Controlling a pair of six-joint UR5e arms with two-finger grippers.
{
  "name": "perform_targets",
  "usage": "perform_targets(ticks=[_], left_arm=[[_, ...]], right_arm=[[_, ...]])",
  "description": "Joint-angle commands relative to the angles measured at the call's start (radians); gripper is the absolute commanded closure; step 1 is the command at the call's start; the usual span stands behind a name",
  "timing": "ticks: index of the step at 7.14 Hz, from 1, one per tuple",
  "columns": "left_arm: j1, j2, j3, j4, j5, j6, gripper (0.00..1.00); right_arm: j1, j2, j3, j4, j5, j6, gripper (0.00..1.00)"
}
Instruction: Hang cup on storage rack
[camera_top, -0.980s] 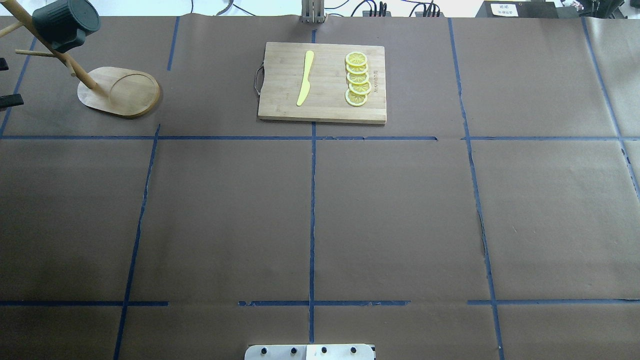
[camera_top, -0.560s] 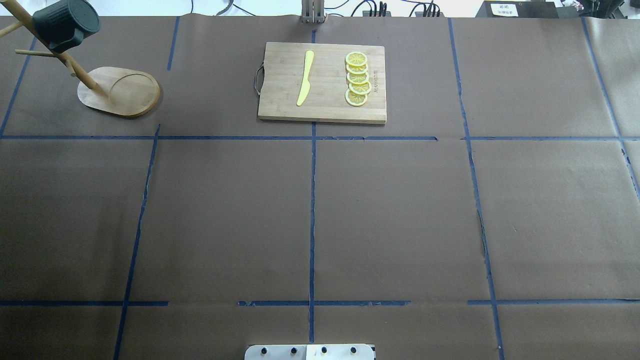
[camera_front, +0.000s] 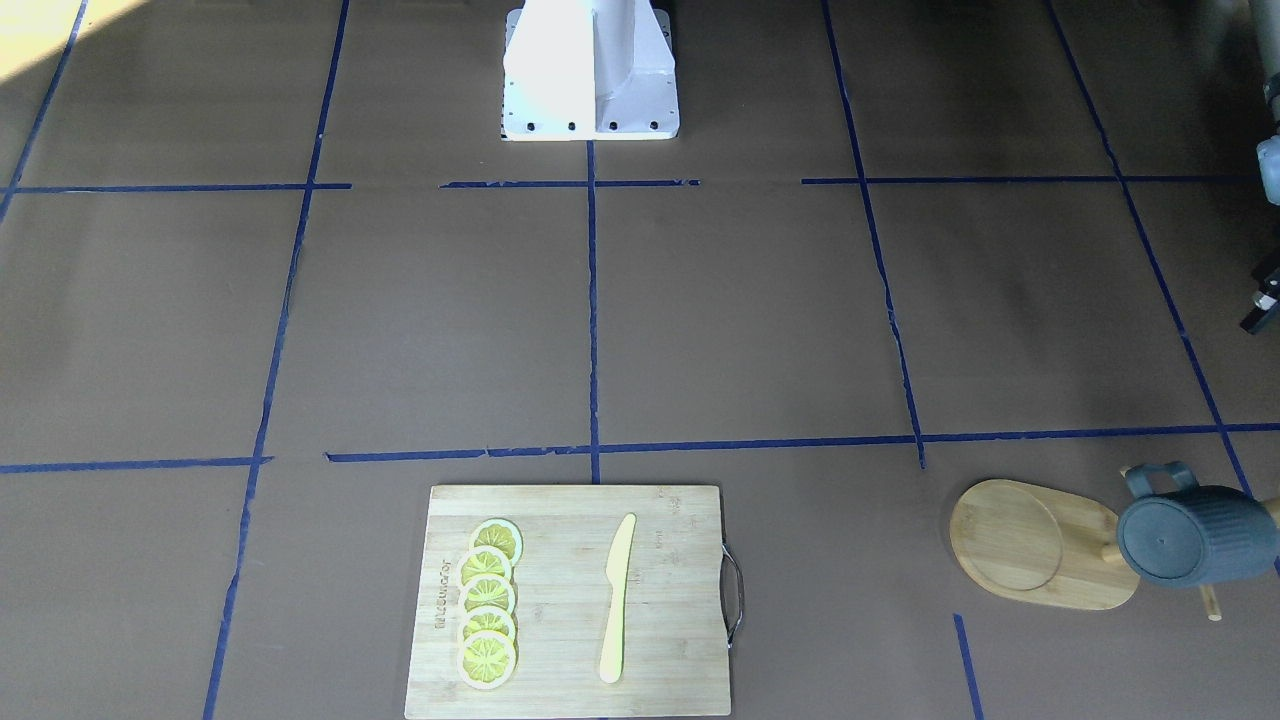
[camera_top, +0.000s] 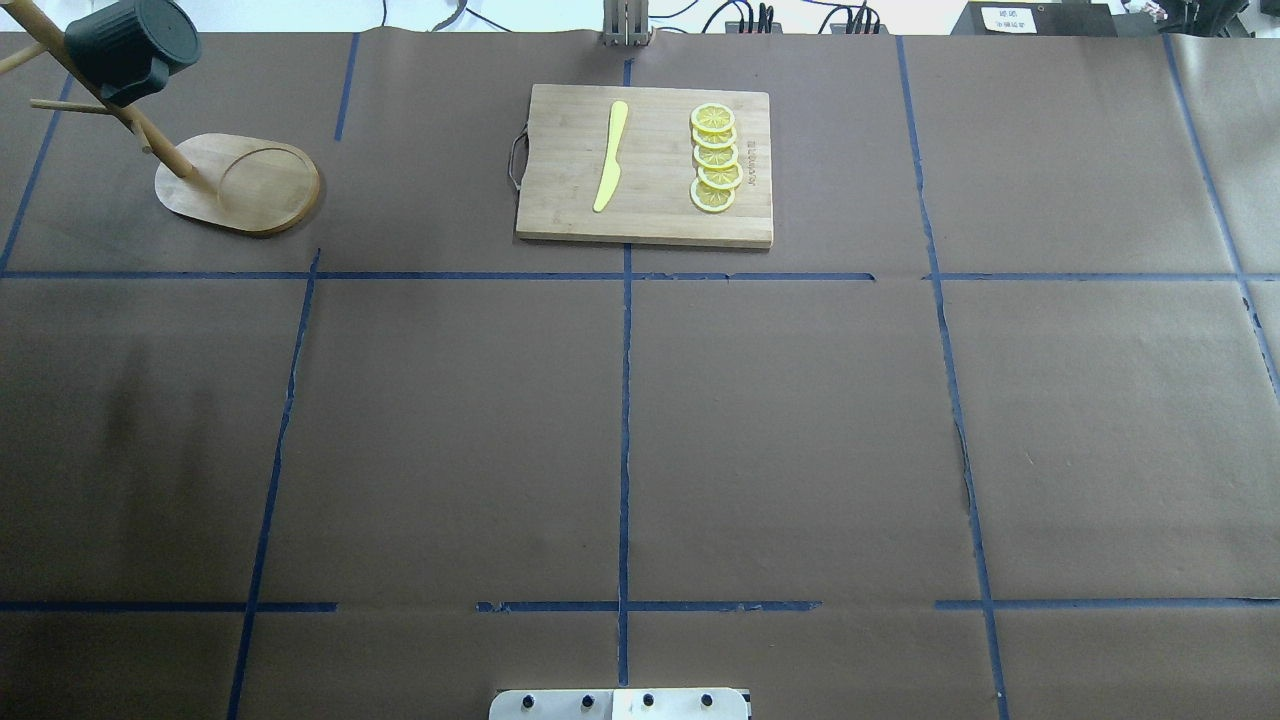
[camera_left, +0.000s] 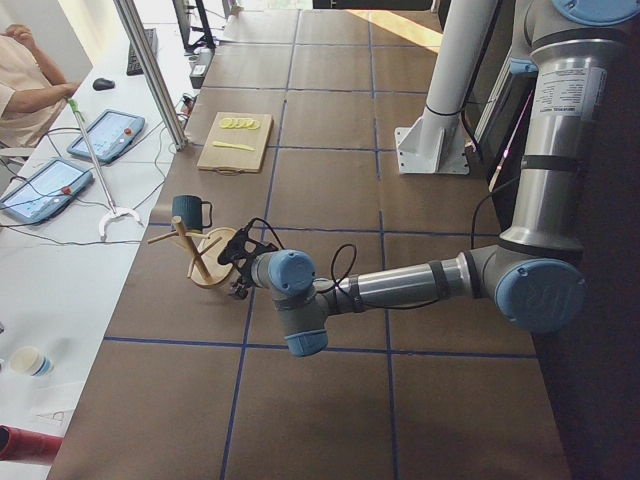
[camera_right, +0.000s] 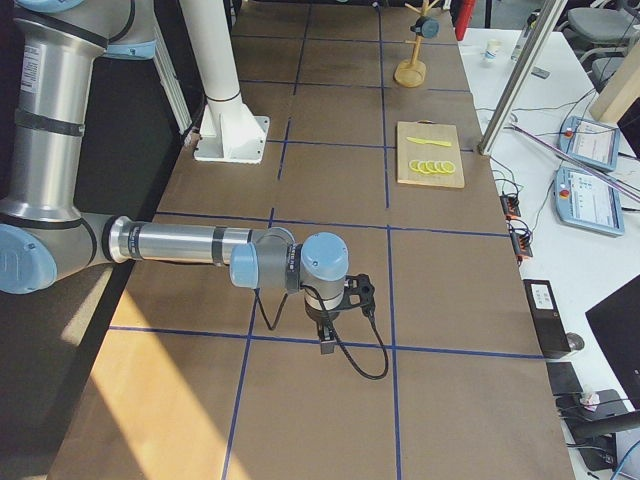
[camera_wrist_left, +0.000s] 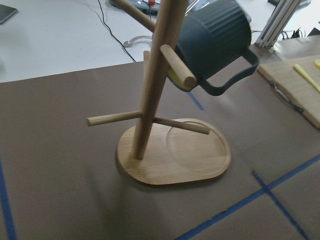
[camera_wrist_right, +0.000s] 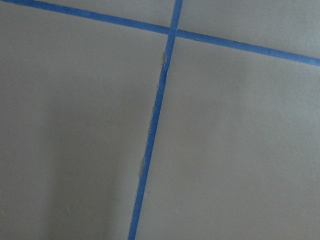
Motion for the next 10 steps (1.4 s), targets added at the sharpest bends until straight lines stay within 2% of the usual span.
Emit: perform_targets(ticks=[1,3,6,7,8,10], left_arm=[[-0.016,0.007,-0.011,0.318,0.098,0.326,0.00],[-0.020,0.005,-0.079,0.663,0.164,0.452,0.00],[-0.106,0.030,-0.244,1.223,0.123,0.467,0.00],[-0.124,0.039,-0.275,1.330,0.027,0.469,0.00],[-0.135,0.093,-0.309,1.354,-0.045,0.464,0.00],[-0.135,0.201,-0.437,1.351,-0.043,0.434,0.00]], right_arm=[[0.000,0.000,0.000,0.000,0.000,-0.001,0.00],[0.000,0.000,0.000,0.000,0.000,-0.001,0.00],[0.000,-0.008,0.000,0.000,0.000,-0.001,0.00],[0.000,-0.011,0.003,0.000,0.000,-0.001,0.00],[0.000,-0.012,0.003,0.000,0.000,-0.001,0.00],[0.000,-0.014,0.004,0.000,-0.001,-0.001,0.00]])
